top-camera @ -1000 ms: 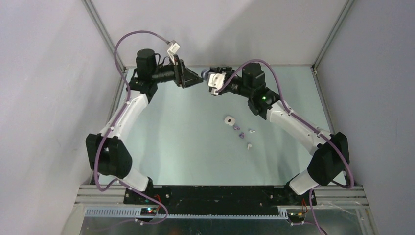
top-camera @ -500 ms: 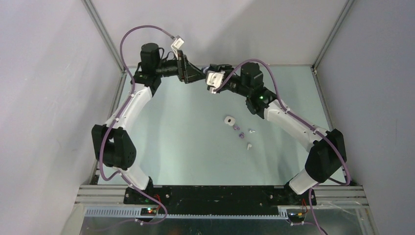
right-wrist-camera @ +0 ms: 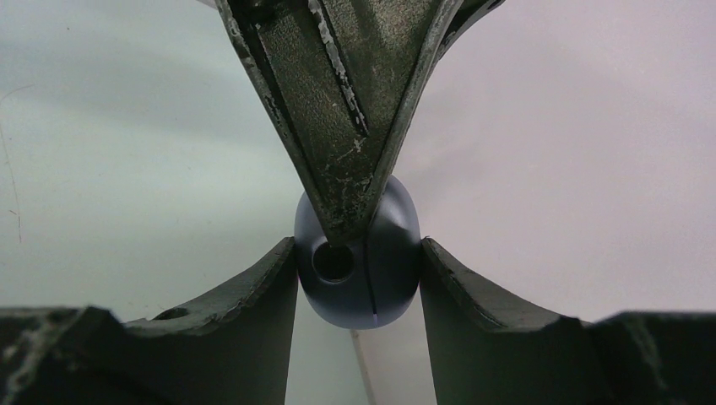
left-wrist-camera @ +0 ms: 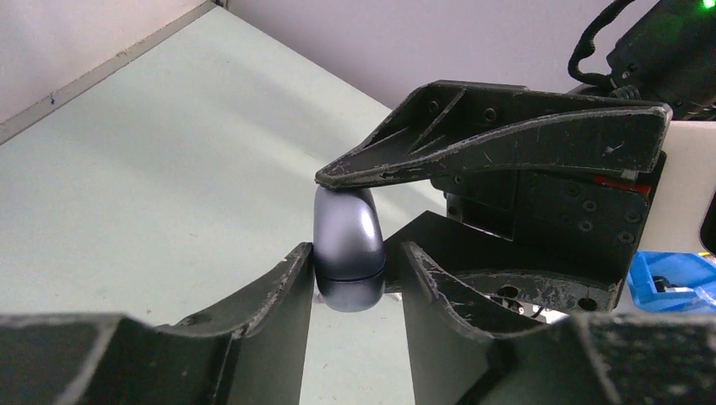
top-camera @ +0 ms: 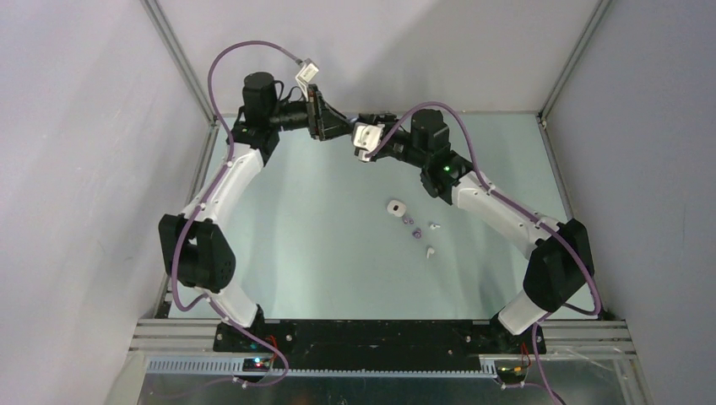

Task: Insert the wireless bluetooth earbuds into the charging case
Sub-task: Pass from the right arm to the left

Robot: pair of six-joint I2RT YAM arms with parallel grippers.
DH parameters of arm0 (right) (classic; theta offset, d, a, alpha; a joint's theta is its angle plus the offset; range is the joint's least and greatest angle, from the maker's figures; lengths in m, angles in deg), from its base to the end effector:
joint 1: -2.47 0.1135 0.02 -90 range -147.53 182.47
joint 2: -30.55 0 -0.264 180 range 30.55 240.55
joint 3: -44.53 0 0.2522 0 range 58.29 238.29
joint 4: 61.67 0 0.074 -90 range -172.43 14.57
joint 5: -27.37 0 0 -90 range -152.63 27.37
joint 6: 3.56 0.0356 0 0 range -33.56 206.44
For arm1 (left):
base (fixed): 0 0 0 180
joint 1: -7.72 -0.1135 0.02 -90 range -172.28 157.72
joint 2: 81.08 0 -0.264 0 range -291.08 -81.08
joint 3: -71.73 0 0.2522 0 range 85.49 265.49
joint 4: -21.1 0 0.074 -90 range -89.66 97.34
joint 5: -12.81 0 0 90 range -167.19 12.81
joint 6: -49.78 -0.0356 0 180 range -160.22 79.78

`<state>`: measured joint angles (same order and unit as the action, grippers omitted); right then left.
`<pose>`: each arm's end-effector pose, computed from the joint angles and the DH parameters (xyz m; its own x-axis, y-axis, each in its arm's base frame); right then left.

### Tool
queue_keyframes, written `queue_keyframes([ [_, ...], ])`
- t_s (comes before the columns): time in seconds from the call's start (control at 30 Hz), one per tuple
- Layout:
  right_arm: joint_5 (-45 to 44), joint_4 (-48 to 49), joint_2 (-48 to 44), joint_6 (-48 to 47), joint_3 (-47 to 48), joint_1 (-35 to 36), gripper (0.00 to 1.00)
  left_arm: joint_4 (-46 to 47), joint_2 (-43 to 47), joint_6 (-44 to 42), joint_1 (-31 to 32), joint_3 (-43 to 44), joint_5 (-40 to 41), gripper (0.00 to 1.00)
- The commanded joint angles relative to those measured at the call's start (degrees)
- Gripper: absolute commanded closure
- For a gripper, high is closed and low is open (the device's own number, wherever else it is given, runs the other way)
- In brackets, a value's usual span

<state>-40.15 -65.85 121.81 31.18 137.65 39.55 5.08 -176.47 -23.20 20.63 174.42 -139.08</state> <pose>0.2987 0.2428 0.3813 0.6899 -0.4304 -0.5821 -0.5177 0.2688 -0.8123 0.3679 -0.1166 0.3946 -0.4209 -0.0450 -0.9060 0.8700 0.2628 -0.4172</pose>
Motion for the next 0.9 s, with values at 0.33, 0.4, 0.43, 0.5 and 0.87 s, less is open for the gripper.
queue_keyframes([
  [0.33,-2.5,4.5,-0.8,6.4,1.1,0.5,0.34,1.8,-2.0,2.0,0.3,3.3,-4.6,0.85],
  [0.4,-2.2,3.6,-1.6,9.0,1.1,-0.3,0.22,1.7,-1.8,0.7,0.3,3.3,-4.8,0.89],
  [0.43,-0.7,1.4,-1.9,9.9,1.3,-1.2,0.20,1.5,-1.6,0.0,0.3,3.3,-4.8,0.90],
  [0.5,3.6,-5.8,-3.2,12.2,2.8,-3.0,0.14,-1.4,-1.1,-3.3,0.3,3.4,-4.6,0.91],
  [0.87,28.6,-52.2,4.2,19.8,30.0,-12.6,0.18,-21.9,2.4,-36.9,0.7,5.5,-0.5,0.93],
])
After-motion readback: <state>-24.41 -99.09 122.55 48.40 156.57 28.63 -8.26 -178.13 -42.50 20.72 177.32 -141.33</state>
